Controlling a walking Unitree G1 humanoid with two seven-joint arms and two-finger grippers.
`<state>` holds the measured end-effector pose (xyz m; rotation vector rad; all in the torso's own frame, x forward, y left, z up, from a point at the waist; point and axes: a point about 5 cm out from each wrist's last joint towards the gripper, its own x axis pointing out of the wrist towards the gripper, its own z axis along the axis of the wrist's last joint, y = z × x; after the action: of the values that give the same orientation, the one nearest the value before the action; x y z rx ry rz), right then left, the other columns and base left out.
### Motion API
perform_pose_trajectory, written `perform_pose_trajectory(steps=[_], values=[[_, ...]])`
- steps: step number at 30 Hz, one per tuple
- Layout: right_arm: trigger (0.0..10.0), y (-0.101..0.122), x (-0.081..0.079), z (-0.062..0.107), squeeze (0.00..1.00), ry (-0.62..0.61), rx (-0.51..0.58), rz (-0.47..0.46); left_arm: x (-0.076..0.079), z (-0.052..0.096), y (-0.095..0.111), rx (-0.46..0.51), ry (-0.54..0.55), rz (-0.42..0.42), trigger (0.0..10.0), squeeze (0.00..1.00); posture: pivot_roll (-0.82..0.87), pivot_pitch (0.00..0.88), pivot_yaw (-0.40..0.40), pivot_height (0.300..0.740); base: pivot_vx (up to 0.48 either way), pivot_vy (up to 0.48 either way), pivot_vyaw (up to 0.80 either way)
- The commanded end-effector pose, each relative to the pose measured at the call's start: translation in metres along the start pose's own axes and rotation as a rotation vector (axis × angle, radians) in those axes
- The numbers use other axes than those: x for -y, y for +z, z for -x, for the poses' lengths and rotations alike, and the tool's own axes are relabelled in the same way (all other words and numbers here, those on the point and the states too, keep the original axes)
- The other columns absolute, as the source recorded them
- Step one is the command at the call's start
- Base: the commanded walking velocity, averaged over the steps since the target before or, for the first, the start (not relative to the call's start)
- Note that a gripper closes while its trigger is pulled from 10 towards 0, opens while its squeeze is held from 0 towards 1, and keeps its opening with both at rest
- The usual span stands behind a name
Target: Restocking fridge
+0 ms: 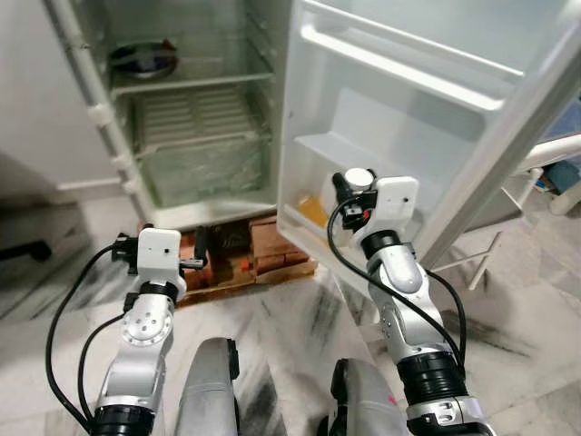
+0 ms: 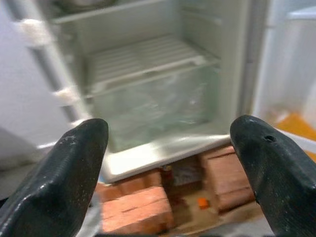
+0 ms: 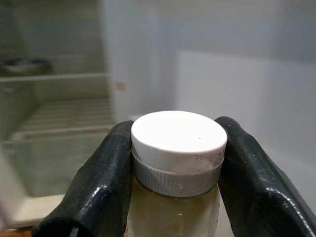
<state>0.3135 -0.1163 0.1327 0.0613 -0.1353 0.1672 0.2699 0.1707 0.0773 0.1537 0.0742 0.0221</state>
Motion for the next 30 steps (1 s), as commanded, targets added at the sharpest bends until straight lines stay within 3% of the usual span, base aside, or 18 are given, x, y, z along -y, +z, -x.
perform_pose_trajectory(steps=[1, 18, 30], values=[[10.0, 0.01, 0.0051, -0.0036, 0.0, -0.014, 0.045, 0.004, 0.0034, -0.0004, 0.0011, 0.004, -0.019, -0.003, 10.0, 0.0, 0.1, 0.082, -0.035, 0.63, 0.322, 0.0, 0.0], [10.0, 0.0106, 0.0042, -0.0048, 0.0, -0.012, 0.047, 0.003, 0.0035, -0.0021, 0.0012, 0.001, -0.017, -0.011, 10.0, 0.0, 0.1, 0.083, -0.035, 0.63, 0.31, 0.0, 0.0], [10.0, 0.0107, 0.0026, -0.0053, 0.0, 0.001, 0.047, -0.002, 0.0027, -0.0027, 0.0009, -0.002, -0.005, -0.015, 10.0, 0.0, 0.1, 0.082, -0.035, 0.63, 0.0, 0.0, 0.0]])
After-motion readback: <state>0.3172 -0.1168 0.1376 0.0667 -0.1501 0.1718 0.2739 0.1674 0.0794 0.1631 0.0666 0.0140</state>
